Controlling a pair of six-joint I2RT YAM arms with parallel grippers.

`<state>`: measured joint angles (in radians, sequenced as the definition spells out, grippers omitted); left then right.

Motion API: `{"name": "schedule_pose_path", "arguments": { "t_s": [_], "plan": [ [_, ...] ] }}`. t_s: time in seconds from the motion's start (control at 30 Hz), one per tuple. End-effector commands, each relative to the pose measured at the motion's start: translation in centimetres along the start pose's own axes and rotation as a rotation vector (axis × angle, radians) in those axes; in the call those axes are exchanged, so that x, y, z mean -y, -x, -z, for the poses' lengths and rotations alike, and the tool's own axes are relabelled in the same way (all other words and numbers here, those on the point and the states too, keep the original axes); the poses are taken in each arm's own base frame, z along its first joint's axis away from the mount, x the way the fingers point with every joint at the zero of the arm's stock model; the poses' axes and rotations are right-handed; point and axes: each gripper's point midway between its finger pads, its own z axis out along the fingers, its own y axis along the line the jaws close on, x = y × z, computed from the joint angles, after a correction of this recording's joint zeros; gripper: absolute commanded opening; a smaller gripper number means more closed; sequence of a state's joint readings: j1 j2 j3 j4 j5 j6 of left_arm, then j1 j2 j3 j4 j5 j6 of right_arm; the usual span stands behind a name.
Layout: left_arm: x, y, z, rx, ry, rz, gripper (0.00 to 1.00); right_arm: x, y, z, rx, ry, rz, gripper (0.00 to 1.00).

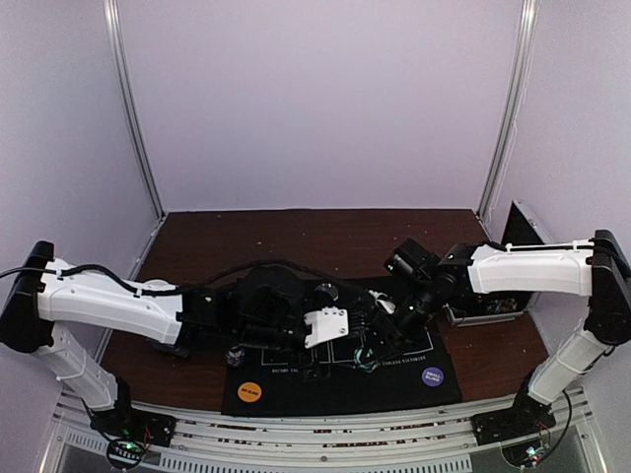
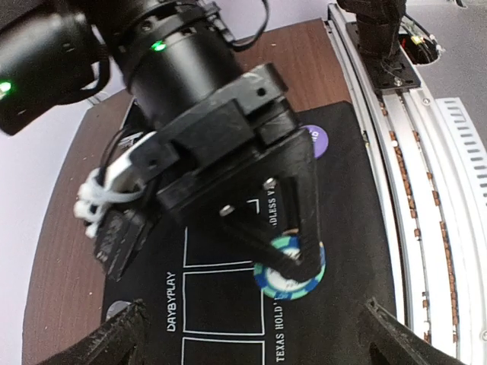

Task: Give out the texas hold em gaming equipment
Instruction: Pass from the right arm to the left

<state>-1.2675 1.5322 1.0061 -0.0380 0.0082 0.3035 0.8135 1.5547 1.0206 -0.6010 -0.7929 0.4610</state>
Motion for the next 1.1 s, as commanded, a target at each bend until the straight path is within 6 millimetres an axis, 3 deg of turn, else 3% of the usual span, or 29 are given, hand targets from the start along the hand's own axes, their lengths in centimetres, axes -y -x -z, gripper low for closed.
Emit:
{"name": "schedule_pose_path", "arguments": {
  "t_s": [0.0,0.27,0.5,0.83,0.97,1.07],
  "plan": [
    [0.4,2.5,-1.6,0.082,0.012,-0.043,0.98,-3.2,1.0,0.0,0.056,0.136,0.030,0.00],
    [1.4,0.5,-4.0,0.045,-0.005,-0.088,0.91,-4.2,1.6,0.0,0.059,0.179,0.047,0.00],
    [0.7,-1.2,-5.5,-0.029,0.045,-0.115,0.69,-4.3,1.5,0.2,0.044,0.169,0.058,0.00],
    [-0.3,-1.8,-6.1,-0.060,0.085,-0.085,0.37,-4.6,1.9,0.1,0.039,0.179,0.066,0.00],
    [-0.6,-1.4,-6.1,-0.052,0.094,-0.070,0.18,-4.6,2.0,0.0,0.039,0.180,0.064,0.00],
    [-0.6,-0.7,-6.0,-0.025,0.089,-0.043,0.18,-4.4,2.1,-0.2,0.046,0.174,0.059,0.00]
  ]
}}
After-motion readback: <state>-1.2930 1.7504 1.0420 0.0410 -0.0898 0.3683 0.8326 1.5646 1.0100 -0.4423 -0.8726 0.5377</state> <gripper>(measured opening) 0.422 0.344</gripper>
